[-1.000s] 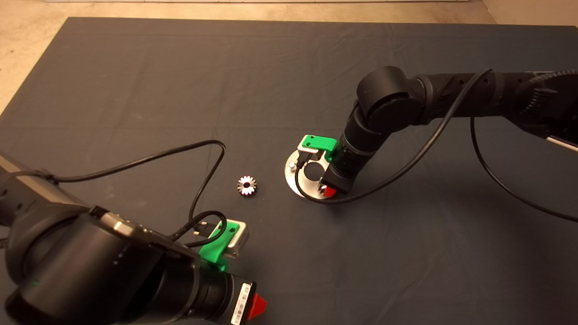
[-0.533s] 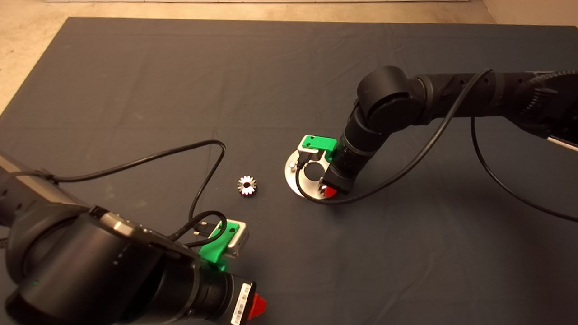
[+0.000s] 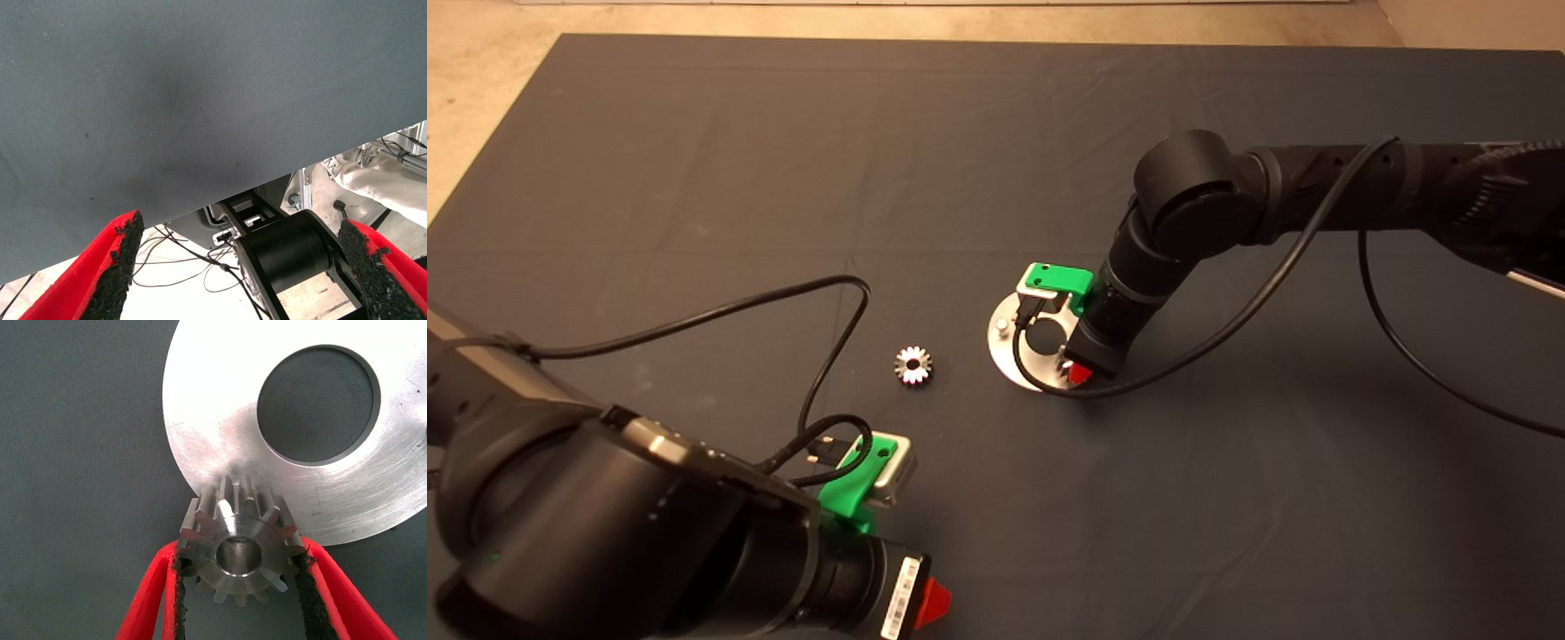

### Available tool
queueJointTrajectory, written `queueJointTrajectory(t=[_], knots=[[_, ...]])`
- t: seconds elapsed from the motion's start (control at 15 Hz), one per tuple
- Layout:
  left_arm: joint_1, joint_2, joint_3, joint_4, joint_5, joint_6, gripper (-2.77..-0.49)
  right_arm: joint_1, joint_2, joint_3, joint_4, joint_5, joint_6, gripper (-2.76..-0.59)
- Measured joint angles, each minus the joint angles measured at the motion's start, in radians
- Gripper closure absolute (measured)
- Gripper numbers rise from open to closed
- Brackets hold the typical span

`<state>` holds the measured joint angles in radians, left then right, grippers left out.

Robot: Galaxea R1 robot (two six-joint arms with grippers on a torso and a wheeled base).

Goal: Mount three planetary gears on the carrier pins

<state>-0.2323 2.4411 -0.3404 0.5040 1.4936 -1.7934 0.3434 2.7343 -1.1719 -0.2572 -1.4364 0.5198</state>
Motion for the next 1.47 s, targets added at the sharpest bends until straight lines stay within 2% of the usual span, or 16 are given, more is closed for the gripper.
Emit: queueJointTrajectory(t=[1.47], knots=[[0.000,-0.003,0.000,0.000,0.000,0.000,-2.07,0.000,-0.004,0.000,0.000,0.002,0.000,-0.90]])
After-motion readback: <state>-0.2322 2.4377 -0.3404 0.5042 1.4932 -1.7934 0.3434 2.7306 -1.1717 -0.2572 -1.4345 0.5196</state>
